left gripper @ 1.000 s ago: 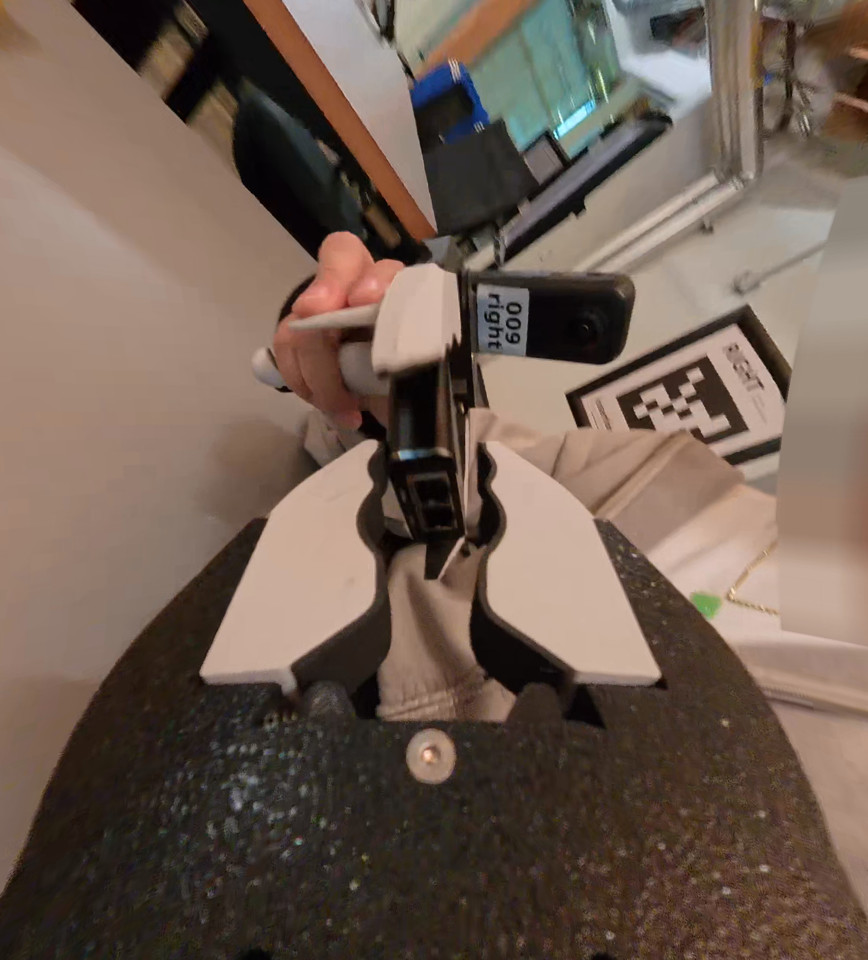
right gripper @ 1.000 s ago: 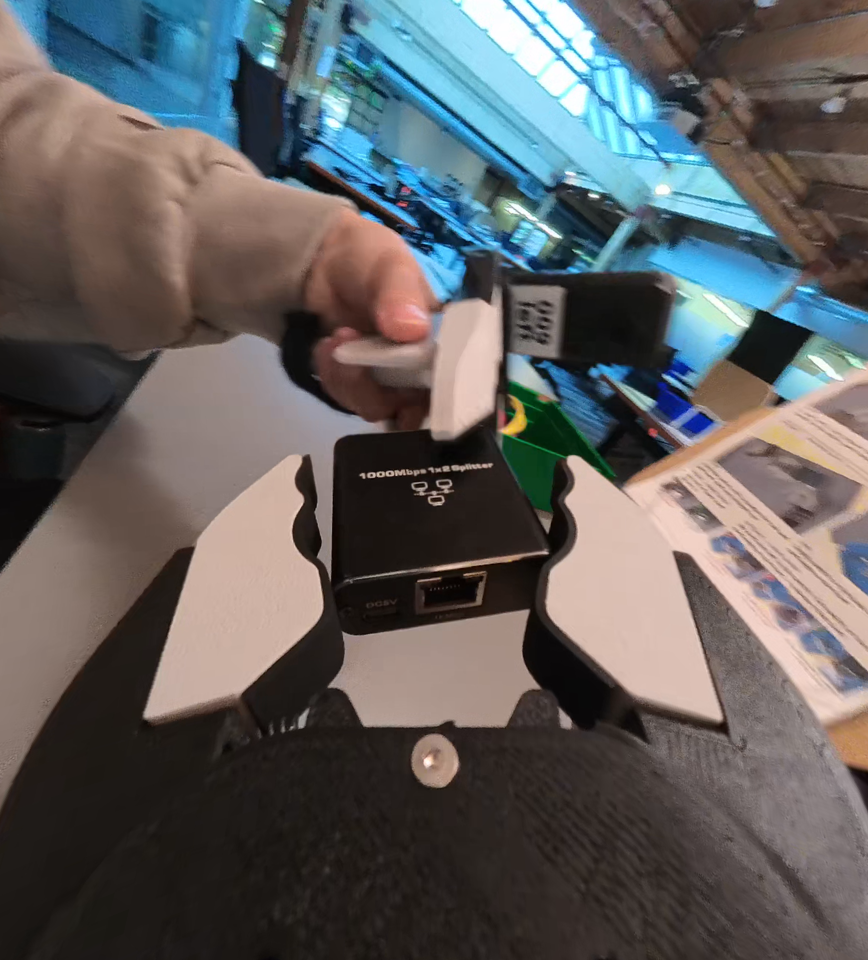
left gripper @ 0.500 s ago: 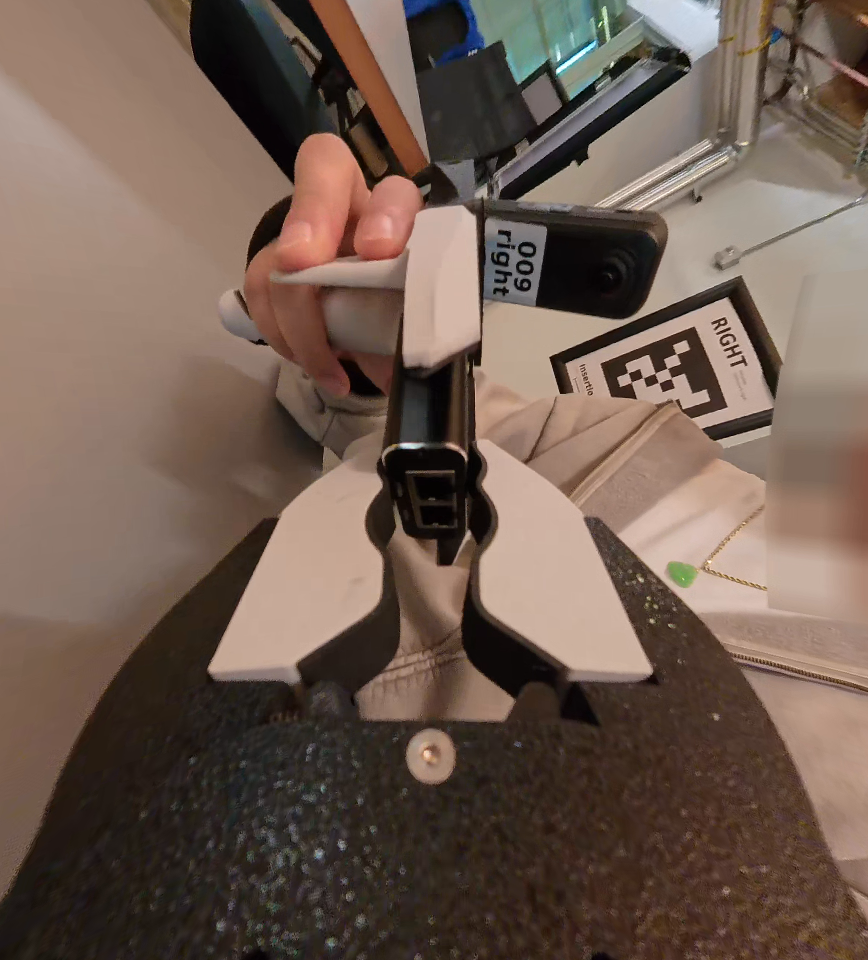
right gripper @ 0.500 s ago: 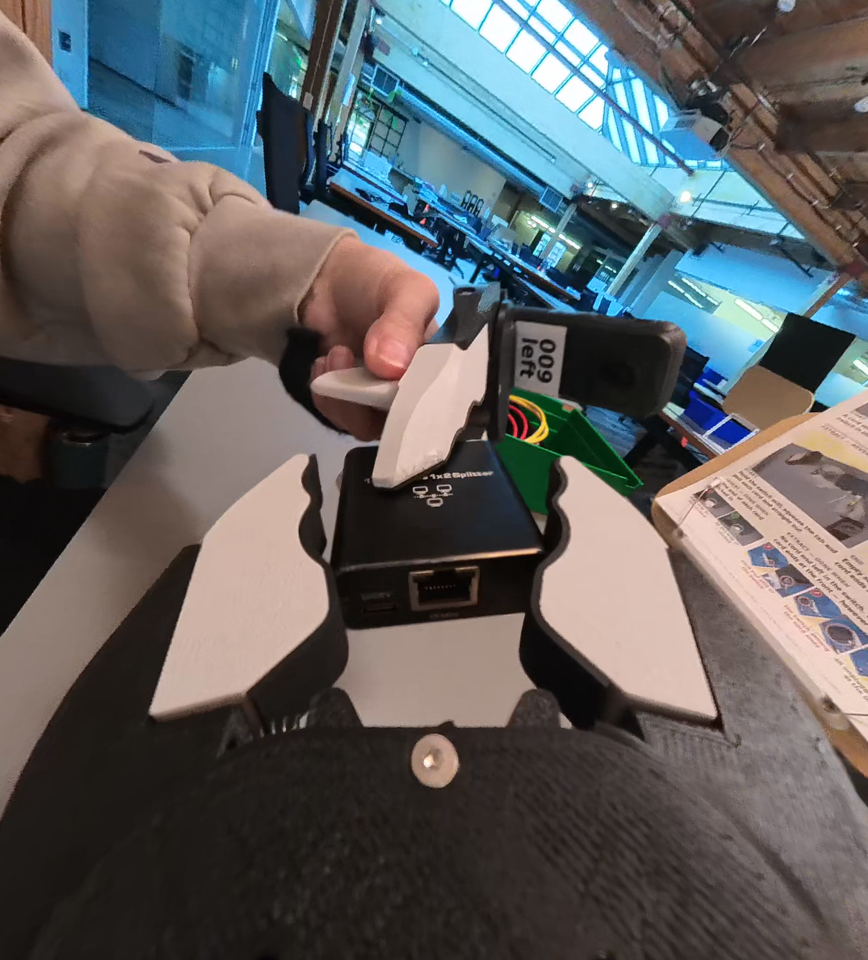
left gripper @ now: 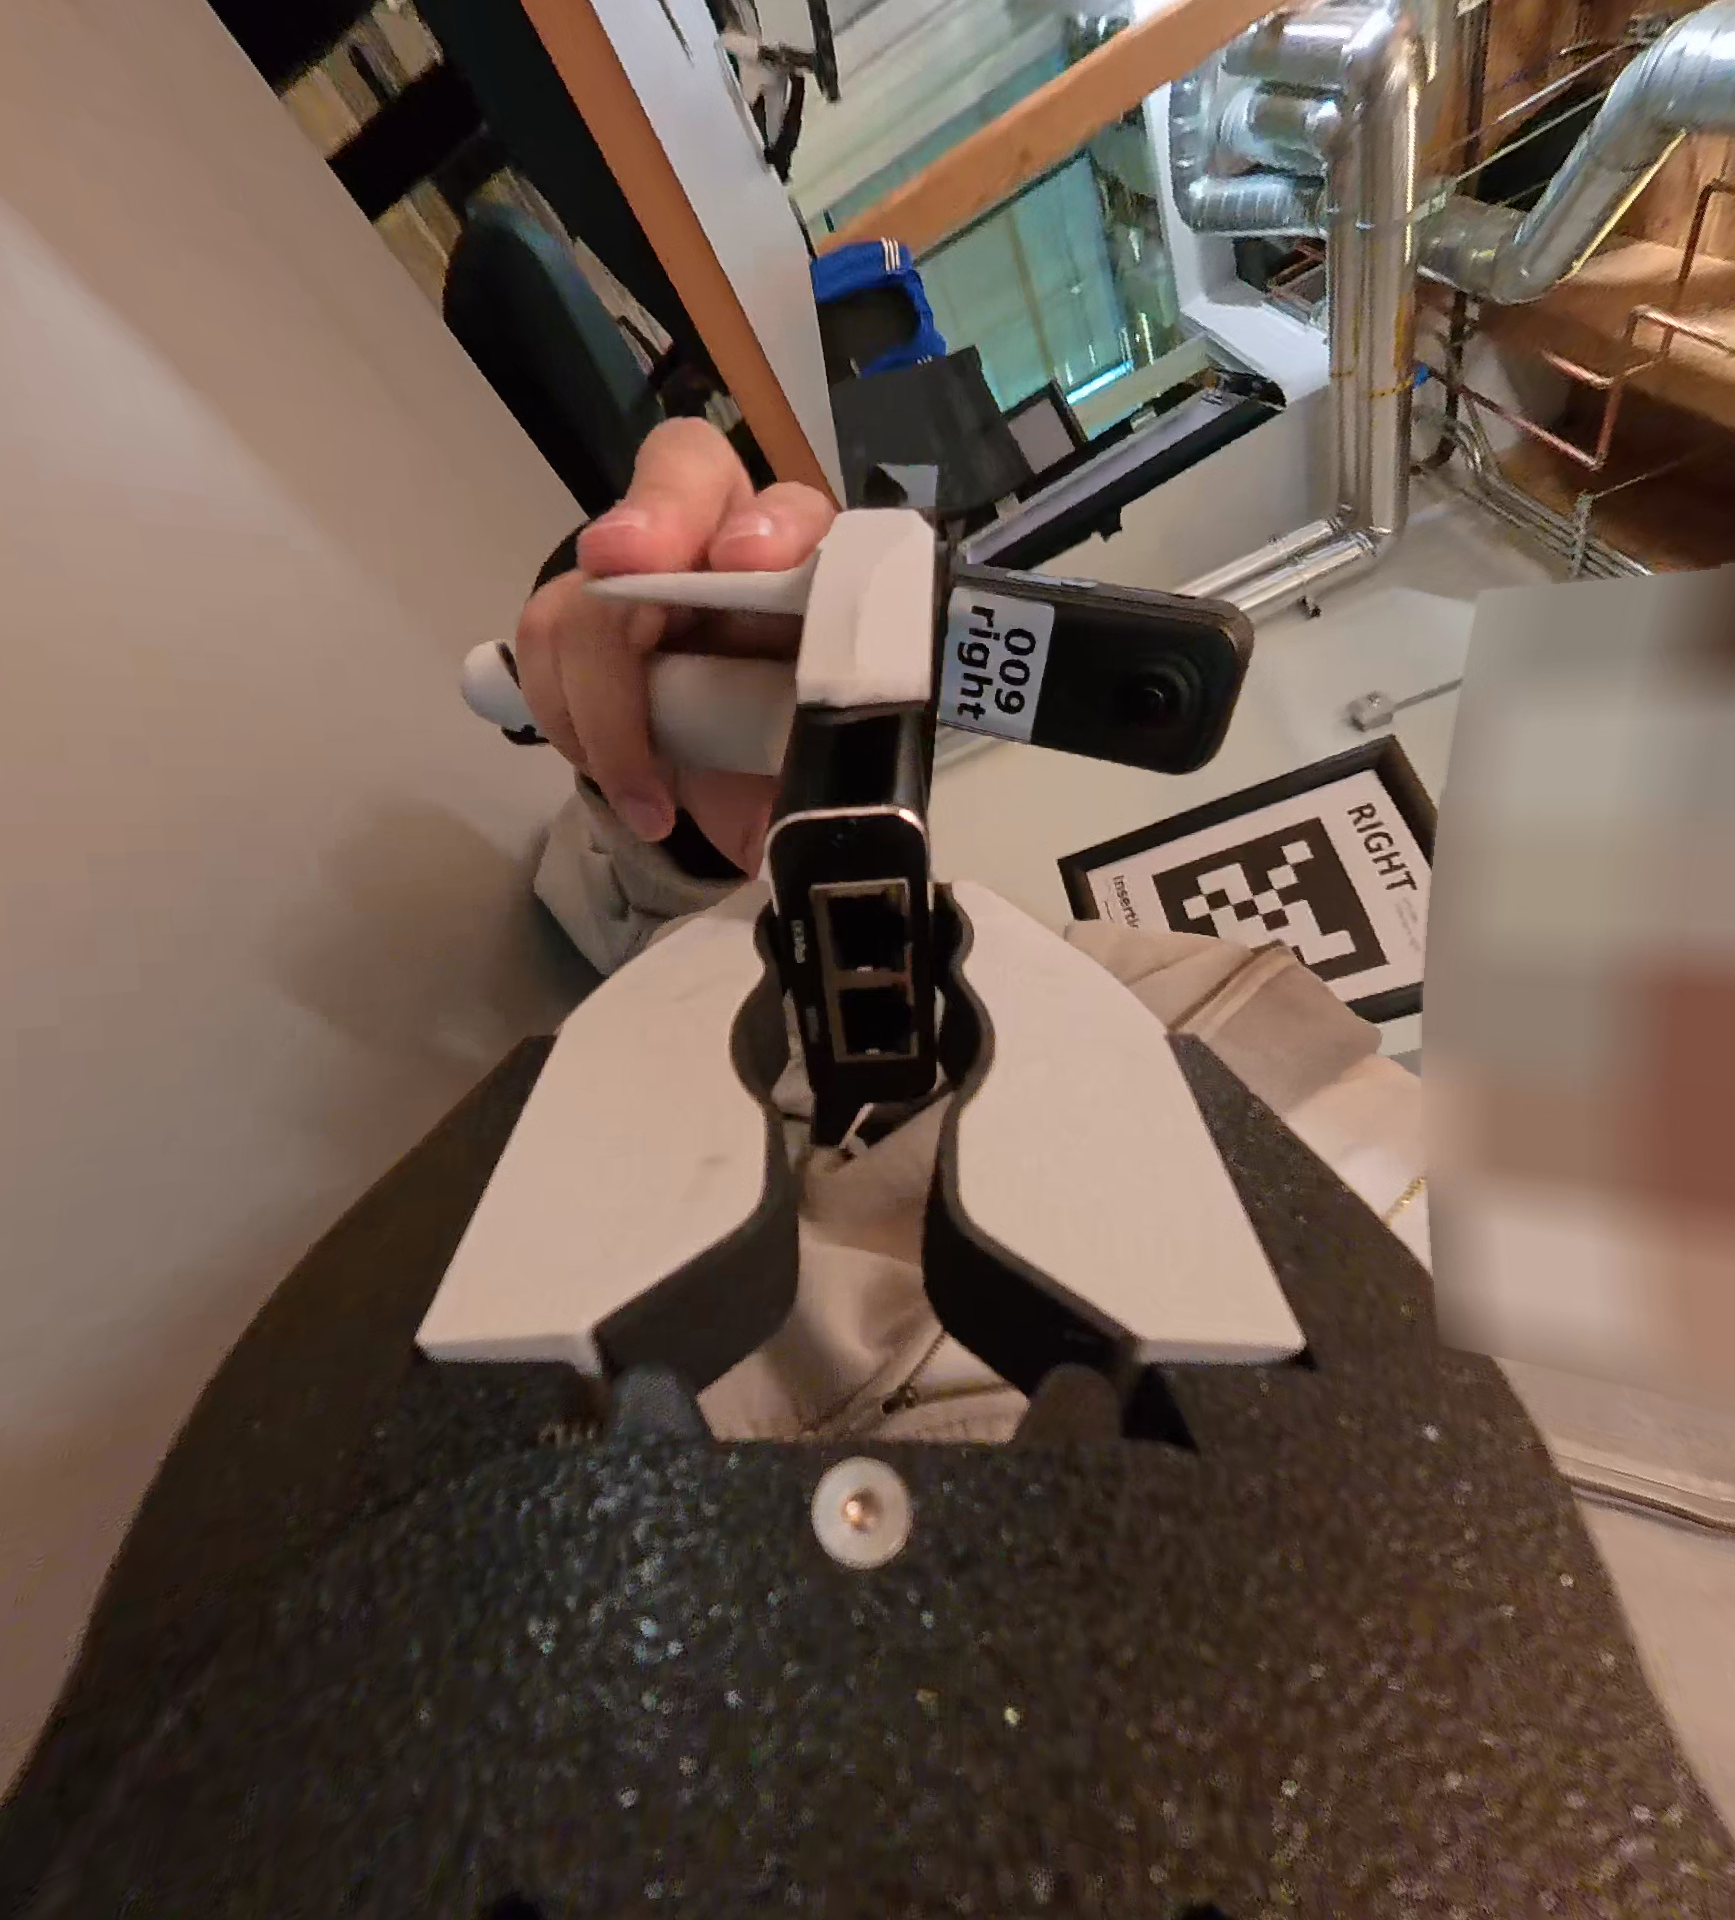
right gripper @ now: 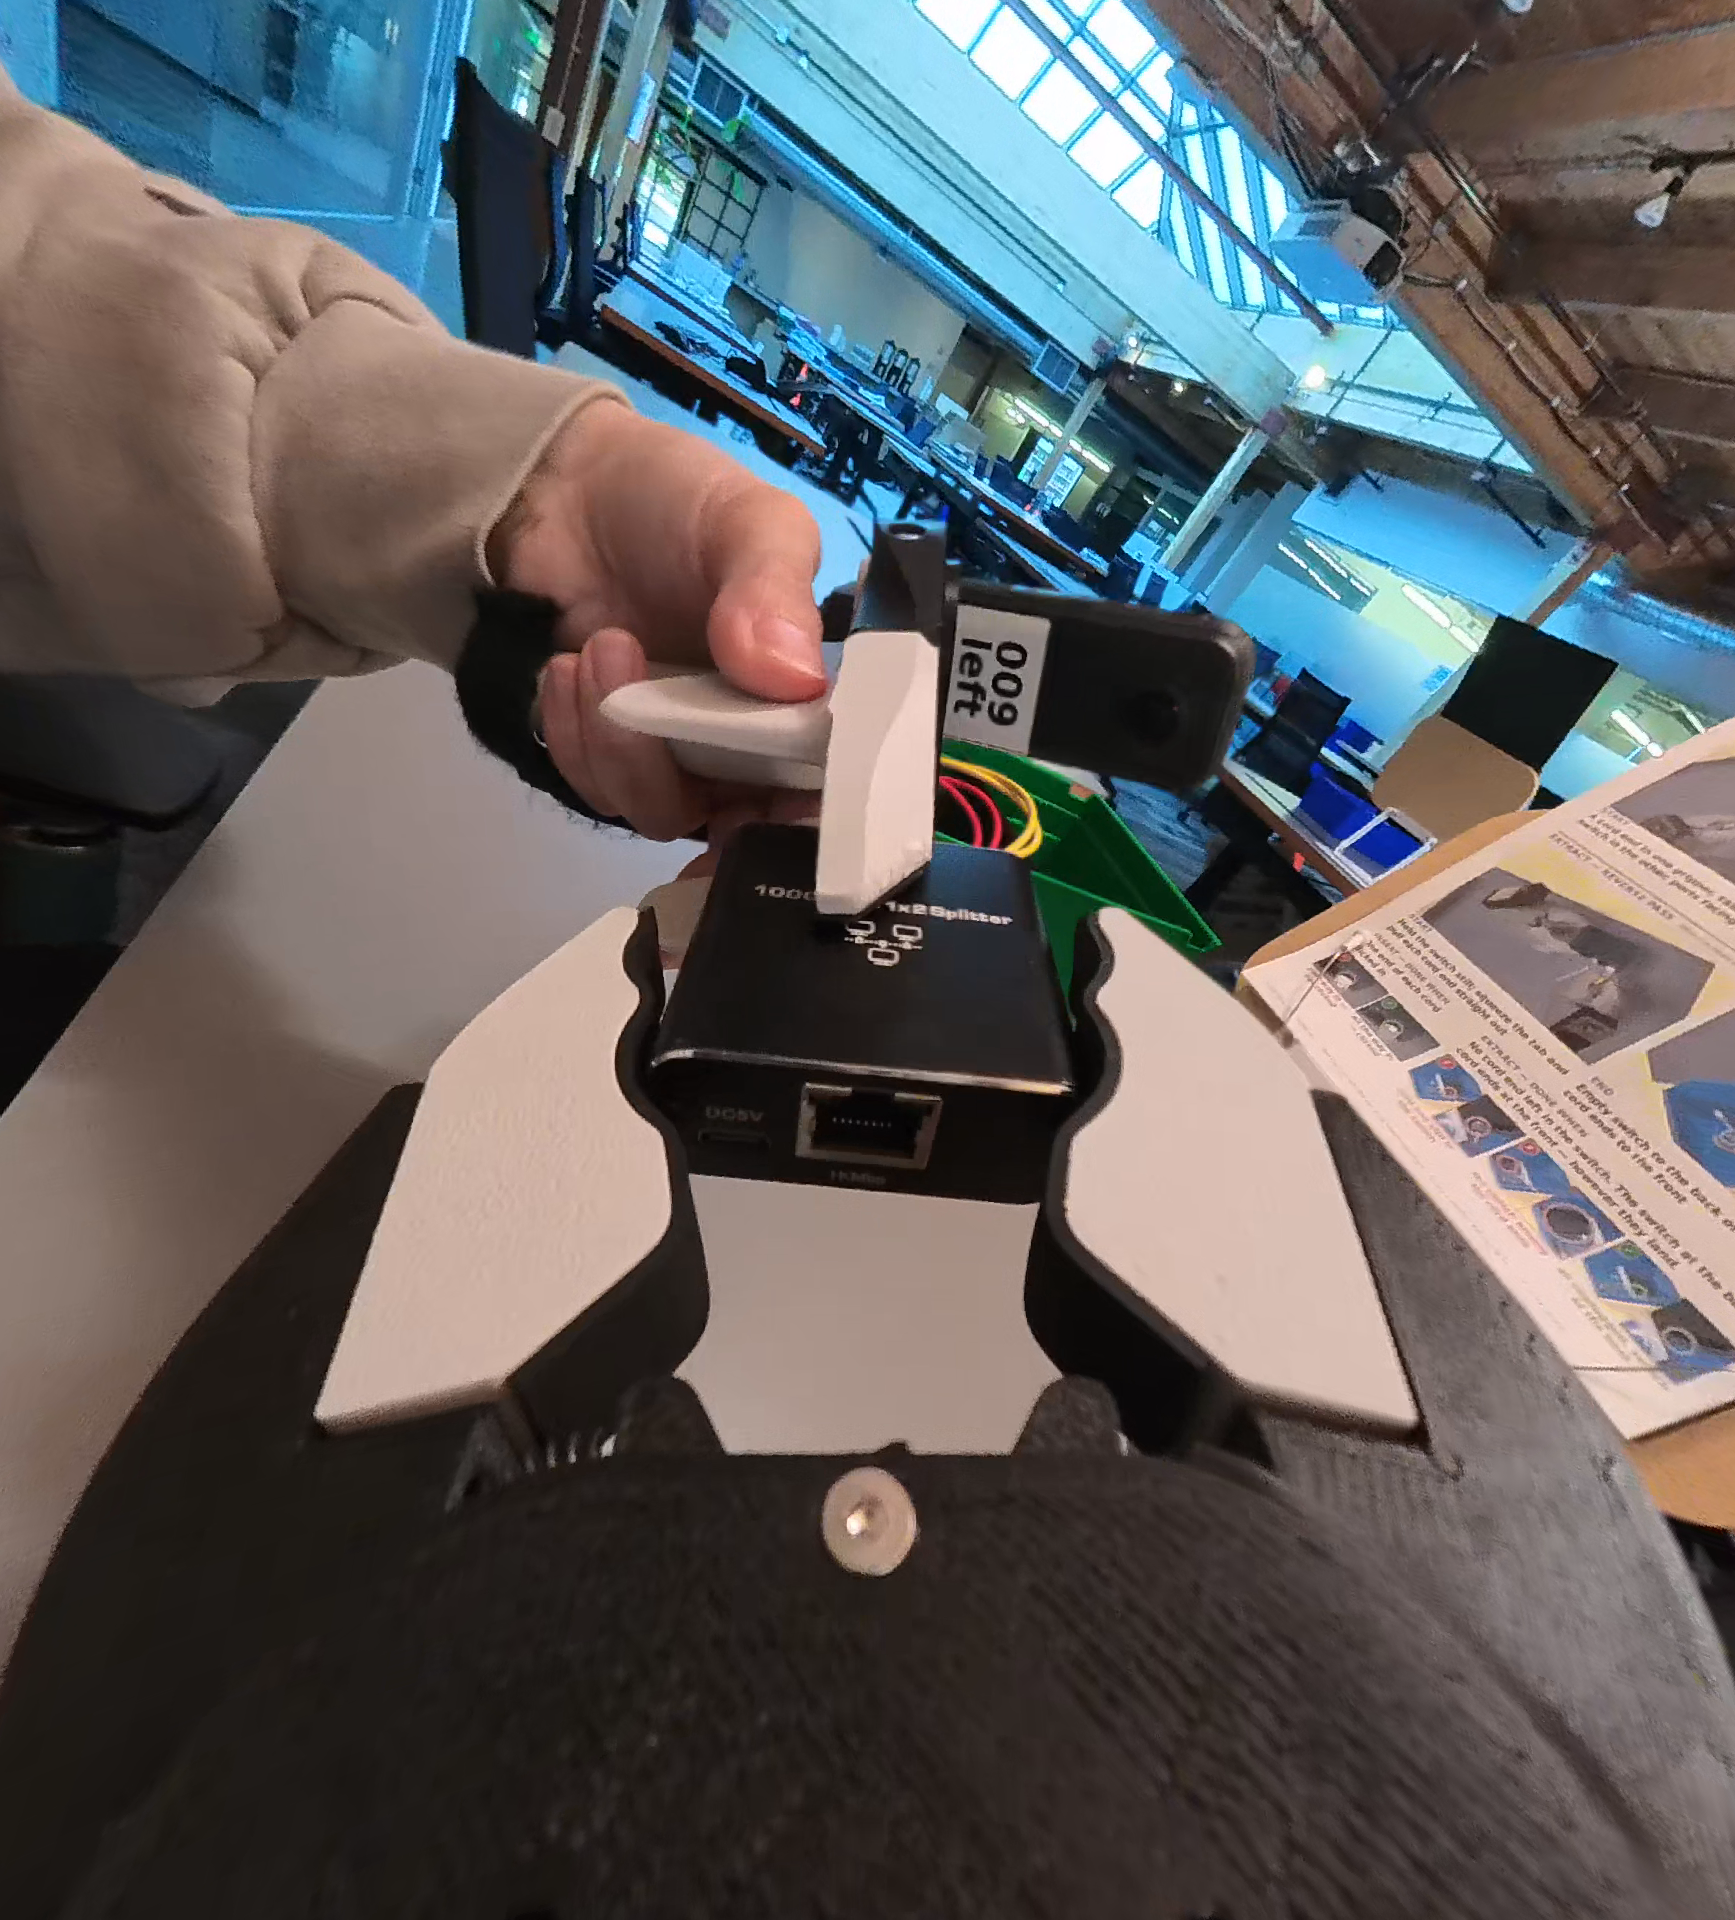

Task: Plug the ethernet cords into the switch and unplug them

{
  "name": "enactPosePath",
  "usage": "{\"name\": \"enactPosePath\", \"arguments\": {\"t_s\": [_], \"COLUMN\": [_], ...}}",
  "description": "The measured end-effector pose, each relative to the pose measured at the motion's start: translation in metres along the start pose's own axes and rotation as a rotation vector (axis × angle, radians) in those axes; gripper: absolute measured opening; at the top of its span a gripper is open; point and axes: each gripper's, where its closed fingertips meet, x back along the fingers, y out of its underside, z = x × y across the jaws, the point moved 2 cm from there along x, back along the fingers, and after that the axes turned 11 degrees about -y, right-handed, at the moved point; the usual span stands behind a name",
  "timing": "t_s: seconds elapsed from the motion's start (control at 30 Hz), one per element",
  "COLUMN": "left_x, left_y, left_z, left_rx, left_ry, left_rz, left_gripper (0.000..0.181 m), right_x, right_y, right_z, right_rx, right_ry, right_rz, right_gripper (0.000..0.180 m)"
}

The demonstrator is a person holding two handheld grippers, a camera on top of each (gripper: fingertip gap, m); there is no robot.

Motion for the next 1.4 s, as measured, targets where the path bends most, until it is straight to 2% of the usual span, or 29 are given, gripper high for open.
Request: {"name": "enactPosePath", "arguments": {"t_s": [0.2, 0.4, 0.5, 0.63, 0.73, 0.83, 0.97, 1.03, 1.1, 1.17, 1.4], "left_x": [-0.001, 0.0, 0.001, 0.015, 0.058, 0.131, 0.25, 0.299, 0.33, 0.344, 0.361], "left_y": [-0.005, -0.004, -0.005, -0.012, -0.022, -0.029, -0.018, 0.0, 0.017, 0.033, 0.028], "left_z": [-0.007, -0.006, -0.005, -0.002, -0.006, -0.031, -0.094, -0.128, -0.153, -0.17, -0.205], "left_rx": [-0.047, 0.0, -0.097, -0.28, -0.458, -0.617, -0.759, -0.724, -0.685, -0.636, -0.491], "left_ry": [-0.047, -0.005, -0.053, -0.175, -0.366, -0.708, -1.161, -1.271, -1.277, -1.199, -1.091], "left_rz": [0.109, 0.114, 0.135, 0.233, 0.315, 0.309, 0.075, -0.087, -0.196, -0.27, -0.319], "left_gripper": [0.024, 0.023, 0.025, 0.04, 0.042, 0.049, 0.048, 0.048, 0.048, 0.048, 0.047], "right_x": [-0.001, -0.001, -0.001, 0.012, 0.032, 0.049, 0.058, 0.06, 0.06, 0.058, 0.048], "right_y": [0.006, 0.003, 0.001, 0.002, 0.008, 0.013, 0.011, 0.01, 0.008, 0.01, 0.008], "right_z": [0.004, 0.003, 0.004, 0.013, 0.024, 0.029, 0.03, 0.03, 0.029, 0.028, 0.022], "right_rx": [-0.087, -0.085, -0.085, -0.139, -0.209, -0.24, -0.239, -0.247, -0.256, -0.273, -0.274], "right_ry": [0.003, 0.009, 0.022, 0.048, 0.081, 0.091, 0.085, 0.082, 0.07, 0.063, 0.016], "right_rz": [0.004, 0.04, 0.043, 0.061, 0.088, 0.115, 0.116, 0.132, 0.164, 0.155, 0.148], "right_gripper": [0.075, 0.075, 0.075, 0.075, 0.075, 0.075, 0.075, 0.075, 0.075, 0.075, 0.075]}}
